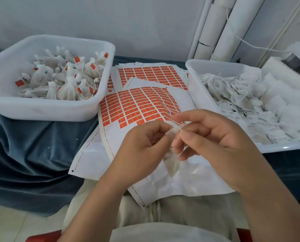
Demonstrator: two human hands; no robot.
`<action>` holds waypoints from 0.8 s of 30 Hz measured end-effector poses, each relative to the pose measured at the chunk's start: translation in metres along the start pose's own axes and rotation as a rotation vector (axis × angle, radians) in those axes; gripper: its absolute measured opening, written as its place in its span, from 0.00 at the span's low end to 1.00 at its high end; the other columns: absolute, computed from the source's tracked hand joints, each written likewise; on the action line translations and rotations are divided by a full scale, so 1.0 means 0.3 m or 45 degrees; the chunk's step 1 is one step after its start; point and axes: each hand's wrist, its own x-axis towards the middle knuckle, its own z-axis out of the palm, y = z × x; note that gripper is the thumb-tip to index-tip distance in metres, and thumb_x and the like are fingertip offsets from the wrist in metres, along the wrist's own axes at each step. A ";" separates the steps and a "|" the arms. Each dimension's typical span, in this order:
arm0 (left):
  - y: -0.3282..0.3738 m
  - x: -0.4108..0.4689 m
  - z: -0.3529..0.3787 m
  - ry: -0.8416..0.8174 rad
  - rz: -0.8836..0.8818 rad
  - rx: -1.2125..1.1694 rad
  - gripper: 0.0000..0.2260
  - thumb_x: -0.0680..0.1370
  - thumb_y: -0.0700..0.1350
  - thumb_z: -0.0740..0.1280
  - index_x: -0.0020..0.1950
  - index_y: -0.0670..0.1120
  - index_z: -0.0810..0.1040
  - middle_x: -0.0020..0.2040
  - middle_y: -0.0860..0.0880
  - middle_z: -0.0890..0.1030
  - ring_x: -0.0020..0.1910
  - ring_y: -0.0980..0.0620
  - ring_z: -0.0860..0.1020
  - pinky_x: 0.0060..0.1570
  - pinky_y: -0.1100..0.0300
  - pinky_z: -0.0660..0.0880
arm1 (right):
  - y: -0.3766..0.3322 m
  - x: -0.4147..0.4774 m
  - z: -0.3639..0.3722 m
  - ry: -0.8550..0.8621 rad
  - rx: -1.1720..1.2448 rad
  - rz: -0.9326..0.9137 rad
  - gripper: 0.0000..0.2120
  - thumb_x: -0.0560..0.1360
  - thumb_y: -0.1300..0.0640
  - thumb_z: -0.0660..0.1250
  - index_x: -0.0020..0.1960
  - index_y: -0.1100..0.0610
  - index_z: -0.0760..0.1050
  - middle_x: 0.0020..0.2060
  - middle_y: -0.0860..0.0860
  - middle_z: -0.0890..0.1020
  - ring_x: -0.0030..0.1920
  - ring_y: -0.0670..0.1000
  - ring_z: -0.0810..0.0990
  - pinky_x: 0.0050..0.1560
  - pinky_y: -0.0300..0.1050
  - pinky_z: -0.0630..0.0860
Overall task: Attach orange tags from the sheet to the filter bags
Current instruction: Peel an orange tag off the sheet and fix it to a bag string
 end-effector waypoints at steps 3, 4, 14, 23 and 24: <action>-0.002 -0.003 -0.011 -0.086 0.068 0.055 0.07 0.82 0.38 0.67 0.54 0.46 0.84 0.43 0.53 0.85 0.42 0.51 0.84 0.42 0.60 0.79 | -0.014 -0.018 0.011 -0.082 -0.249 -0.019 0.16 0.82 0.59 0.67 0.66 0.43 0.79 0.46 0.51 0.87 0.49 0.53 0.87 0.40 0.41 0.83; -0.003 -0.004 -0.012 -0.105 0.061 0.041 0.09 0.81 0.38 0.66 0.57 0.45 0.83 0.47 0.51 0.86 0.47 0.49 0.84 0.47 0.55 0.82 | -0.017 -0.024 0.016 -0.103 -0.312 -0.014 0.18 0.82 0.60 0.67 0.67 0.41 0.78 0.46 0.50 0.87 0.50 0.52 0.87 0.41 0.40 0.83; 0.030 -0.007 0.025 -0.139 -0.313 -0.195 0.09 0.81 0.44 0.61 0.49 0.49 0.81 0.33 0.57 0.82 0.26 0.57 0.77 0.32 0.69 0.74 | -0.028 -0.025 0.028 0.111 -0.825 -0.141 0.14 0.81 0.53 0.69 0.64 0.40 0.78 0.42 0.36 0.86 0.41 0.38 0.80 0.42 0.25 0.68; 0.008 -0.001 0.003 0.016 -0.179 0.109 0.16 0.82 0.47 0.59 0.42 0.48 0.84 0.36 0.59 0.84 0.28 0.53 0.80 0.27 0.66 0.74 | 0.028 0.002 0.037 0.123 -0.672 -0.103 0.14 0.84 0.58 0.65 0.64 0.42 0.77 0.47 0.40 0.86 0.52 0.43 0.85 0.54 0.31 0.76; 0.005 0.001 -0.003 0.016 -0.182 0.105 0.17 0.83 0.47 0.59 0.42 0.49 0.85 0.39 0.57 0.86 0.30 0.52 0.81 0.28 0.65 0.75 | 0.034 0.003 0.036 0.140 -0.687 -0.109 0.14 0.84 0.59 0.66 0.64 0.44 0.77 0.47 0.39 0.86 0.52 0.42 0.85 0.53 0.29 0.75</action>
